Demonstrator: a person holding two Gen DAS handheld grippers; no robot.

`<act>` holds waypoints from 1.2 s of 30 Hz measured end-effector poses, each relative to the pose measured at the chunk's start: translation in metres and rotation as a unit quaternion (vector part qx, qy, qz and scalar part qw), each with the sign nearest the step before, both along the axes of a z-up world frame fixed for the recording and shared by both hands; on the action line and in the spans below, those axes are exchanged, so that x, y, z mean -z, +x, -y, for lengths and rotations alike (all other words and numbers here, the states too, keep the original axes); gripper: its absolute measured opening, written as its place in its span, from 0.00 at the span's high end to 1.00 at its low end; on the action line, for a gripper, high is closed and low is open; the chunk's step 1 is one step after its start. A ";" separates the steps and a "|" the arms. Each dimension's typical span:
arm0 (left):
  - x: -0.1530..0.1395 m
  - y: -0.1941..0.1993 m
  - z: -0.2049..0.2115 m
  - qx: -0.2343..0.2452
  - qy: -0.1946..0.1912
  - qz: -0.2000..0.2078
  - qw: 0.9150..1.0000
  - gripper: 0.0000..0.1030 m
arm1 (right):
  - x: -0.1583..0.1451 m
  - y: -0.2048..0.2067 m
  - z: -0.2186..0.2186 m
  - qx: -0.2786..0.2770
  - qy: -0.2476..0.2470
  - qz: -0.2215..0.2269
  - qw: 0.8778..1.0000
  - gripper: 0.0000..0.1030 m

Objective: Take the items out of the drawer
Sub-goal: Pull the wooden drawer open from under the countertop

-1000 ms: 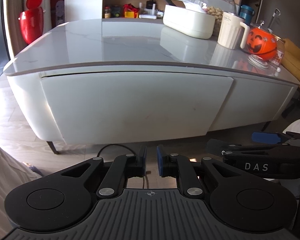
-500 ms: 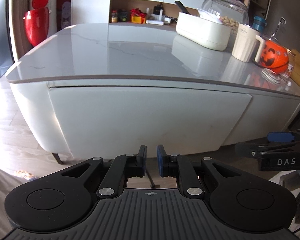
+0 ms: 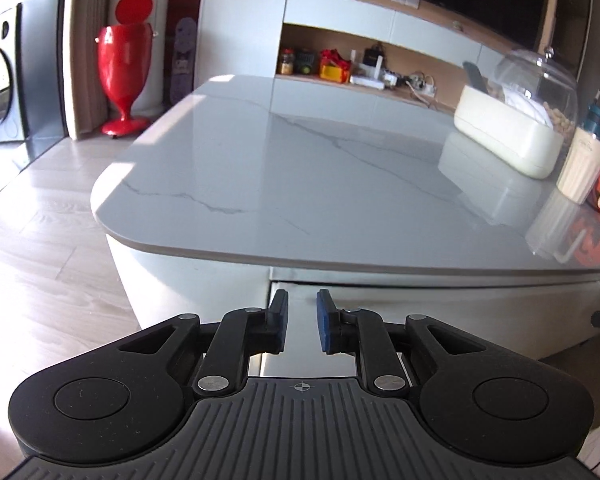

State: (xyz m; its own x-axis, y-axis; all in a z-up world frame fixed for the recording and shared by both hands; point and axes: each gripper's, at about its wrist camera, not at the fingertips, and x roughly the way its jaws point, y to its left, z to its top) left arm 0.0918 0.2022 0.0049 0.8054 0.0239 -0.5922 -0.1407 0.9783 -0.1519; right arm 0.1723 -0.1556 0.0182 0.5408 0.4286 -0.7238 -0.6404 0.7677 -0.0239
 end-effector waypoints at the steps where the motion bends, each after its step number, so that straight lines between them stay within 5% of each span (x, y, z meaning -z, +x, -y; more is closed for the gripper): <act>1: 0.000 -0.005 -0.009 -0.012 -0.017 0.016 1.000 0.84 | 0.000 0.005 0.004 0.009 0.017 -0.004 1.000 0.00; 5: 0.004 -0.012 -0.034 -0.054 -0.091 0.035 0.994 0.84 | 0.007 0.020 0.021 0.068 0.096 -0.040 0.992 0.00; 8: 0.003 -0.012 -0.045 -0.069 -0.105 0.044 0.991 0.84 | 0.005 0.023 0.016 0.080 0.086 -0.008 0.993 0.00; 17: 0.012 -0.004 -0.042 -0.075 -0.088 0.011 0.993 0.84 | 0.009 0.038 0.007 0.080 0.097 -0.032 0.991 0.00; 26: 0.012 0.004 -0.040 -0.051 -0.139 0.015 0.989 0.84 | 0.010 0.037 0.002 0.082 0.099 -0.031 0.991 0.00; 36: 0.015 0.014 -0.026 -0.052 -0.097 -0.007 0.994 0.81 | 0.012 0.038 0.000 0.081 0.098 -0.028 0.992 0.00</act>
